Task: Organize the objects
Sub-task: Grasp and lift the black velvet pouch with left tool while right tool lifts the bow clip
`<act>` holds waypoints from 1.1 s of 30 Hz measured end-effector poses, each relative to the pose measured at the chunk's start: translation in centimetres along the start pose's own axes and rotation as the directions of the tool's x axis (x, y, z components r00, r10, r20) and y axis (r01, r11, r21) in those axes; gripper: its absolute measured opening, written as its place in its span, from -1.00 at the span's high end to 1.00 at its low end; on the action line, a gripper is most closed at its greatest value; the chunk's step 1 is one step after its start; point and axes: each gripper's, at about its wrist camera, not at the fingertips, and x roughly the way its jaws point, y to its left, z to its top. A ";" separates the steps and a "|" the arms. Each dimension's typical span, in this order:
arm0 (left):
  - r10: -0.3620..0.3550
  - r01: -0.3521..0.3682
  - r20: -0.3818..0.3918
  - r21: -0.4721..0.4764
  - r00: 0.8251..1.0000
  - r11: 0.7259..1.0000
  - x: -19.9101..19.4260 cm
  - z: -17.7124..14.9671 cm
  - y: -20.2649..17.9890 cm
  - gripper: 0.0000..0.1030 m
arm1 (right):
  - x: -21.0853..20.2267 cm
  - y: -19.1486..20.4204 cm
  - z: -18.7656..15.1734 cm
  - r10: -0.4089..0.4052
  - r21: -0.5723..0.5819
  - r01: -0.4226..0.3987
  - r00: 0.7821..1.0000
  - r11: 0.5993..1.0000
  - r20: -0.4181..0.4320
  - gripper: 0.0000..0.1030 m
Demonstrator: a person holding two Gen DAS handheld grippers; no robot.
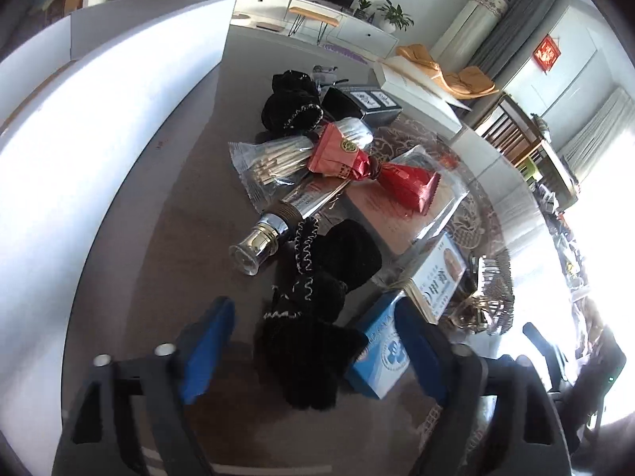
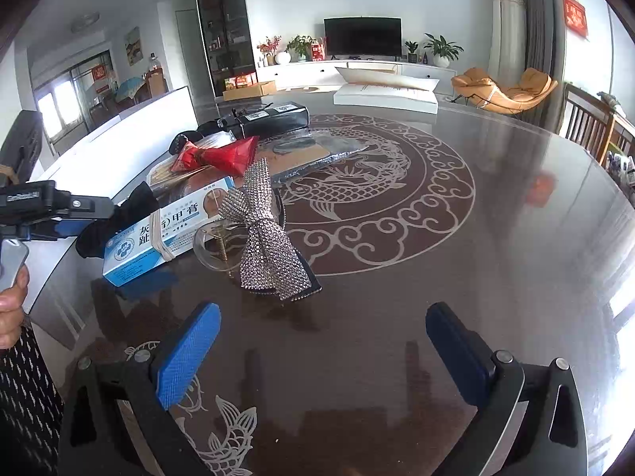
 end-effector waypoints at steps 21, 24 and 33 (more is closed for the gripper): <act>0.253 -0.255 0.037 0.112 0.967 0.960 -1.2 -3.9 0.7 0.33 | 2.8 2.2 3.7 0.176 0.044 -0.173 0.981 0.984 -0.080 -1.00; 0.238 -0.241 0.044 0.109 0.970 0.964 -1.6 -4.1 0.7 0.35 | 5.4 4.2 5.0 0.149 -0.044 -0.157 0.978 0.987 -0.149 -0.50; 0.048 -0.049 0.181 -0.002 0.982 0.999 -8.3 -6.1 1.1 0.35 | 0.4 2.2 6.2 0.172 0.012 -0.172 0.978 0.985 -0.113 0.07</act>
